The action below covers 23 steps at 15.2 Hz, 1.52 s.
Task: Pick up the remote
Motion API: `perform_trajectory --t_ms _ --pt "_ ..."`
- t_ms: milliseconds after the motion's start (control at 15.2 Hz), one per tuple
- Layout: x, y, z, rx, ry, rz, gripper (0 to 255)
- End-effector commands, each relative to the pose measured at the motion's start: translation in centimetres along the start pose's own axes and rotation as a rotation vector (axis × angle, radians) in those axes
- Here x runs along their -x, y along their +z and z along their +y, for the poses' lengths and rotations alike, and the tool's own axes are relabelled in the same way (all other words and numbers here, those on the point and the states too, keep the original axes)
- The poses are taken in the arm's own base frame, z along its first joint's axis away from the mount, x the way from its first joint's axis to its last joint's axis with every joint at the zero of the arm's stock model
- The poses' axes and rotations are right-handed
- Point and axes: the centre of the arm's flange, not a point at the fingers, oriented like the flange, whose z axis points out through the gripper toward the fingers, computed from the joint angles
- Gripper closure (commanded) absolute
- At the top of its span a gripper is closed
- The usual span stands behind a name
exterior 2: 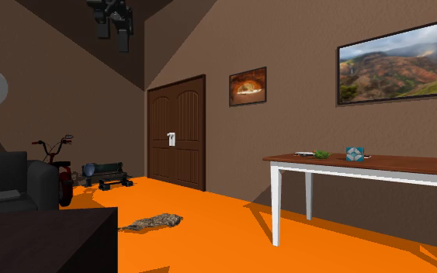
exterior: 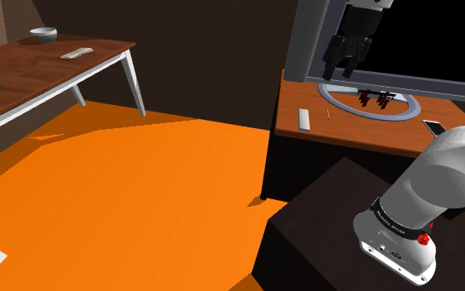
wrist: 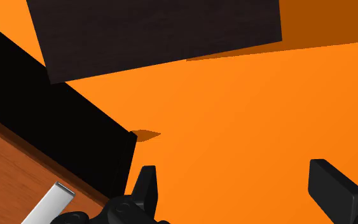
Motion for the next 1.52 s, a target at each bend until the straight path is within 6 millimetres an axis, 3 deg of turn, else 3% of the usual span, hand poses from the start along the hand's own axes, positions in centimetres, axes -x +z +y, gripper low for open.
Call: perform_trajectory --t_ms 0,726,1452 --pt "0.0 0.0 0.0 0.0 0.0 0.0 0" --pt "-8.9 8.7 6.7 0.033 0.141 0.016 0" --pt "-16.9 16.9 15.0 0.065 0.281 0.032 0"
